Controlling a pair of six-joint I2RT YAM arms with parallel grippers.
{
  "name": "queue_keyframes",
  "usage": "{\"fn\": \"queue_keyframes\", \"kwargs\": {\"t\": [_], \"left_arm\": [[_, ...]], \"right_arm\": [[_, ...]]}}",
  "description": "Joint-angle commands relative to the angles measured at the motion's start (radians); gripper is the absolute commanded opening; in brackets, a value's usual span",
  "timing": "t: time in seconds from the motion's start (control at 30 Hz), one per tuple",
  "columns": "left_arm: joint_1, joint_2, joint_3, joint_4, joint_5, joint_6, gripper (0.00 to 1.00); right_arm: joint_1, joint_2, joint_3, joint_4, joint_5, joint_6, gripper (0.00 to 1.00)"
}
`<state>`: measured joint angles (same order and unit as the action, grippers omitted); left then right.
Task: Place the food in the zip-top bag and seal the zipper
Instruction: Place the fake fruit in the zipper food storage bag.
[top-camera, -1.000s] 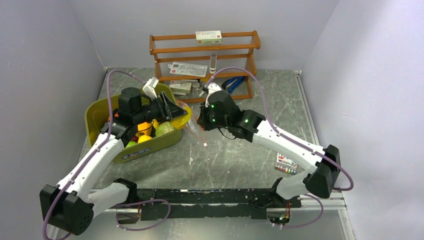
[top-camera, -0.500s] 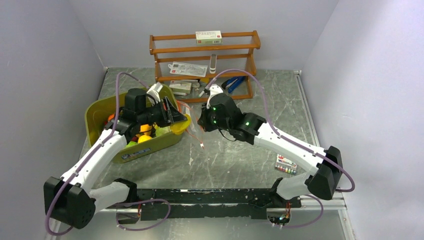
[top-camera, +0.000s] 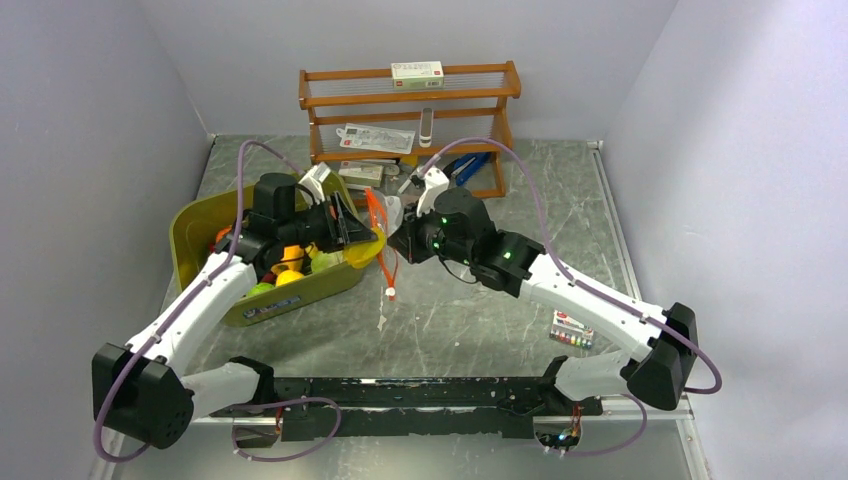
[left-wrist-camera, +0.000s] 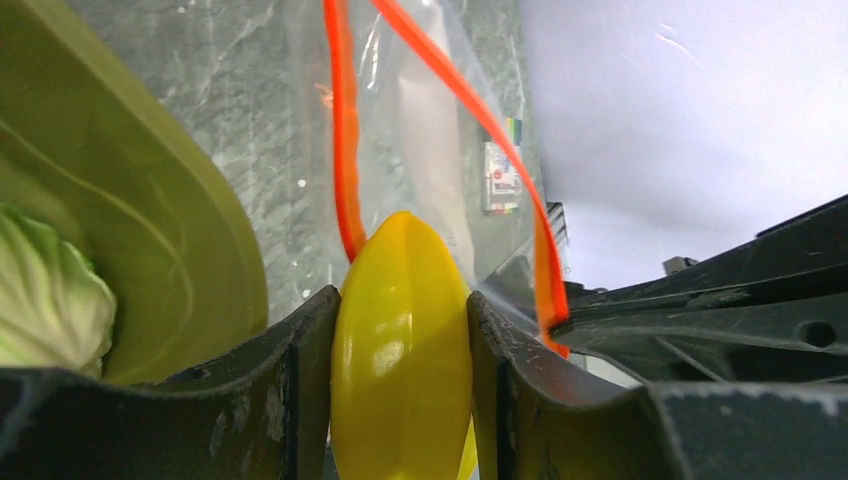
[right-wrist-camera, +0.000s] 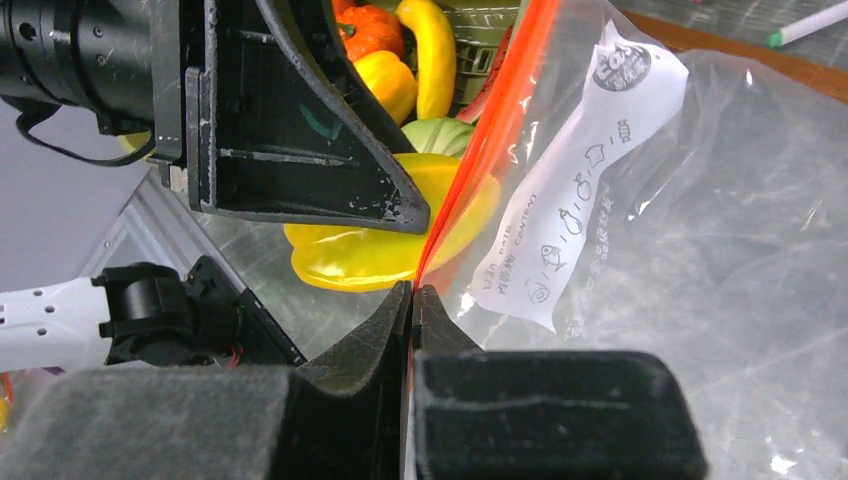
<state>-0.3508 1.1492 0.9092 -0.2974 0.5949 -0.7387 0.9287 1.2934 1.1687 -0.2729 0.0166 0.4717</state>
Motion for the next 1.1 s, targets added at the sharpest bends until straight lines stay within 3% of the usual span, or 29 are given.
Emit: {"fn": "queue_keyframes", "kwargs": {"t": [0.0,0.13,0.3,0.53,0.7,0.83,1.07], "left_arm": [[-0.007,0.007,-0.009,0.107,0.089,-0.041,0.22],[-0.007,0.006,-0.042,0.215,0.167,-0.114,0.23],[-0.007,-0.002,-0.064,0.216,0.167,-0.113,0.23],[-0.011,-0.001,0.001,-0.006,-0.083,-0.019,0.26],[-0.011,-0.012,0.005,0.051,-0.085,-0.071,0.28],[-0.023,0.0,0.027,0.039,-0.075,-0.088,0.42],[-0.024,-0.021,0.002,0.123,0.053,-0.111,0.77]], "right_arm": [[-0.001,-0.027,-0.015,0.065,-0.057,-0.022,0.0],[-0.002,-0.024,-0.014,0.052,-0.058,-0.028,0.0],[-0.001,-0.047,-0.033,0.07,-0.047,-0.015,0.0],[-0.001,-0.07,-0.057,0.103,-0.098,0.005,0.0],[-0.002,-0.046,-0.075,0.139,-0.142,0.037,0.0],[-0.002,-0.048,-0.081,0.164,-0.137,0.059,0.0],[-0.002,-0.046,-0.086,0.139,-0.054,0.108,0.0]]}}
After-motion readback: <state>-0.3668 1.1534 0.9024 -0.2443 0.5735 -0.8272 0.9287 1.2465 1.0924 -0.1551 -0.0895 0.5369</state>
